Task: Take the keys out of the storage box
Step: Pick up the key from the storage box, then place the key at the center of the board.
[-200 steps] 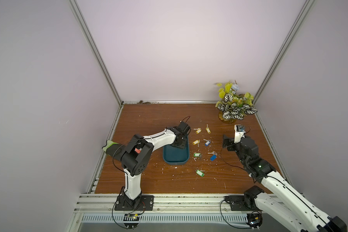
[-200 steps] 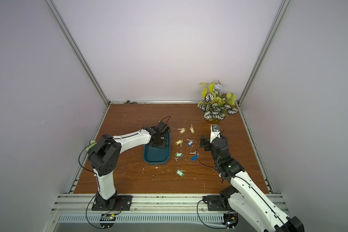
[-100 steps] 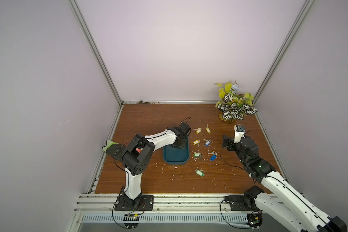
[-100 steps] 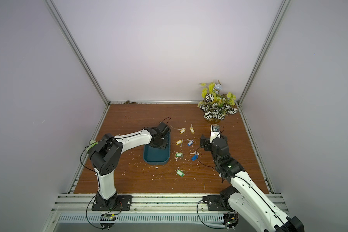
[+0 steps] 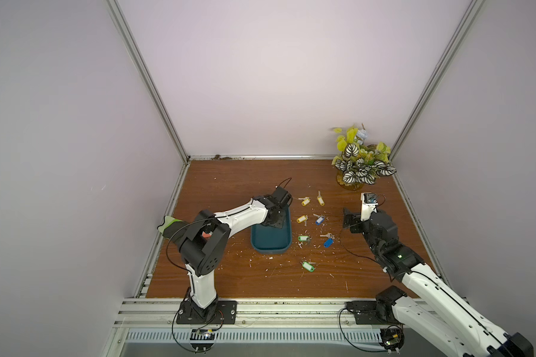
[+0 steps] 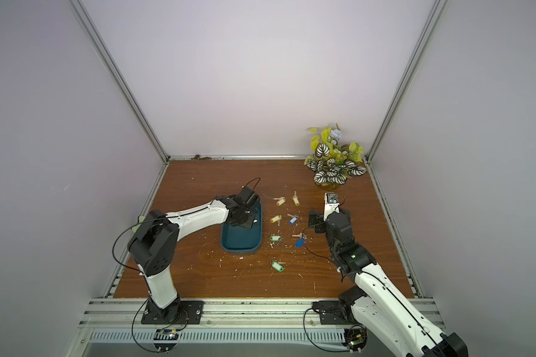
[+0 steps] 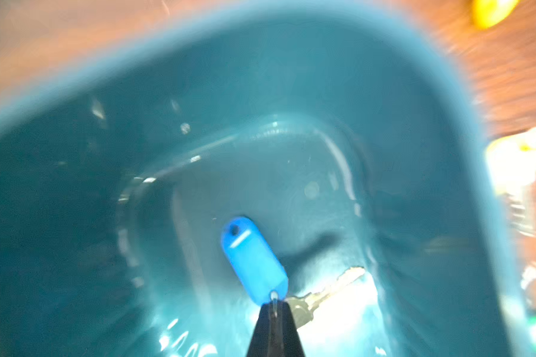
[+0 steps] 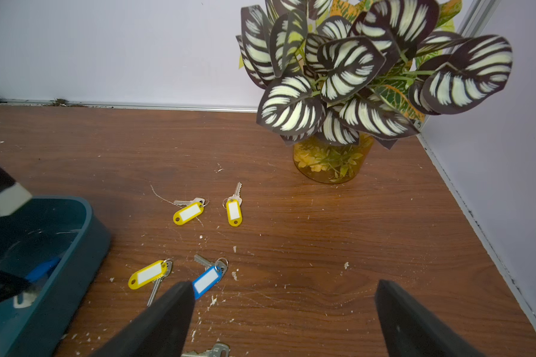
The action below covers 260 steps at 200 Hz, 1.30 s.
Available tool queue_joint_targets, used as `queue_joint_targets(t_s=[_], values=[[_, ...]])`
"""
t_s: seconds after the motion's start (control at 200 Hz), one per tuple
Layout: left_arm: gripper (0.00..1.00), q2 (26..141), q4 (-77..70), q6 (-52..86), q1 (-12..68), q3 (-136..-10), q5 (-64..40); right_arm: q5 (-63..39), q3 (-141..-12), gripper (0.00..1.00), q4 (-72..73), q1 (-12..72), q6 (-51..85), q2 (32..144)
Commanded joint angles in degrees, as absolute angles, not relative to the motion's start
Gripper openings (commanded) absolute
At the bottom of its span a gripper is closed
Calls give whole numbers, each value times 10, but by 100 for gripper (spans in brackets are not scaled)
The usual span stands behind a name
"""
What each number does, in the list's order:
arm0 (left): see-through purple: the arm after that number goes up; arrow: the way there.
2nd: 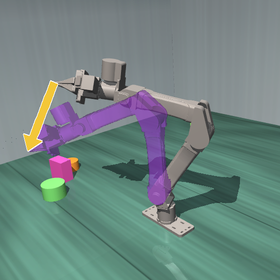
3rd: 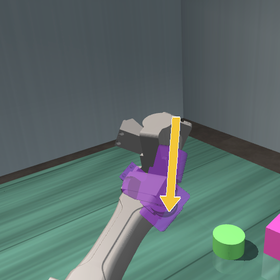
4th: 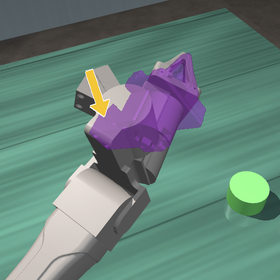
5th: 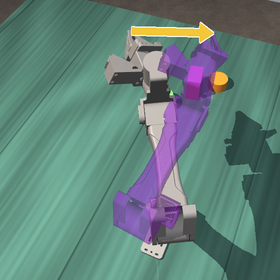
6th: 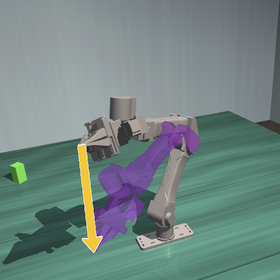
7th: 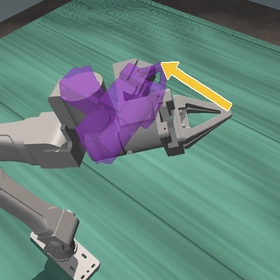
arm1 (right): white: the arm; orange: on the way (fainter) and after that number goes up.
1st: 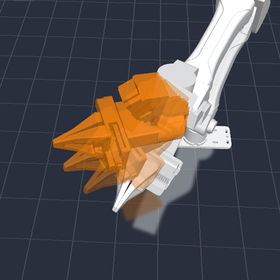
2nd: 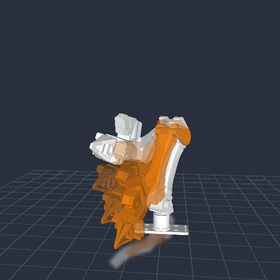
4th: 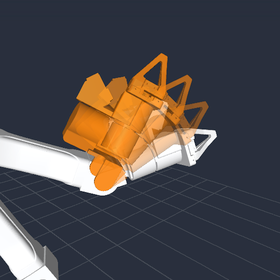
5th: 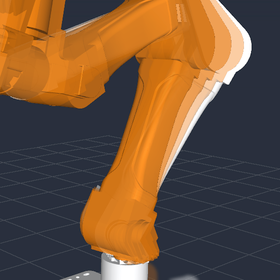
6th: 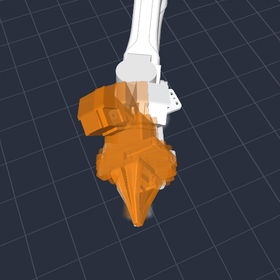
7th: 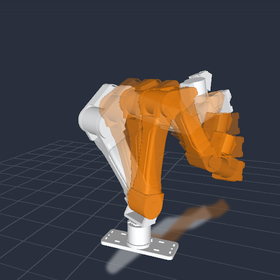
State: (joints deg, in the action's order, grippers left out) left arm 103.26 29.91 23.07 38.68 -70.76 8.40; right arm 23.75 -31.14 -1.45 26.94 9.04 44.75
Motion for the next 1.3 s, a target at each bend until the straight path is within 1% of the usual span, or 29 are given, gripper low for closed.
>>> queue_joint_targets(t_s=[0.0, 0.14, 0.255, 0.43, 0.595, 0.796, 1.046, 1.296], values=[[0, 962, 292, 193, 405, -698, 113, 247, -319, 99, -5, 255, 91, 446], [0, 894, 269, 125, 439, -686, 112, 226, -326, 99, -20, 219, 96, 446], [1, 859, 260, 78, 476, -687, 105, 192, -335, 99, -34, 178, 108, 441], [0, 845, 230, 14, 540, -686, 34, 136, -377, 99, -64, 98, 107, 438], [0, 885, 189, -27, 602, -691, -23, 101, -421, 99, -73, 42, 100, 437], [0, 969, 162, -66, 654, -709, -64, 92, -459, 99, -61, 27, 93, 442], [0, 1040, 129, -69, 674, -713, -114, 101, -513, 99, -53, 24, 68, 460], [0, 1076, 126, -83, 676, -729, -133, 104, -512, 99, -41, 23, 70, 462]])
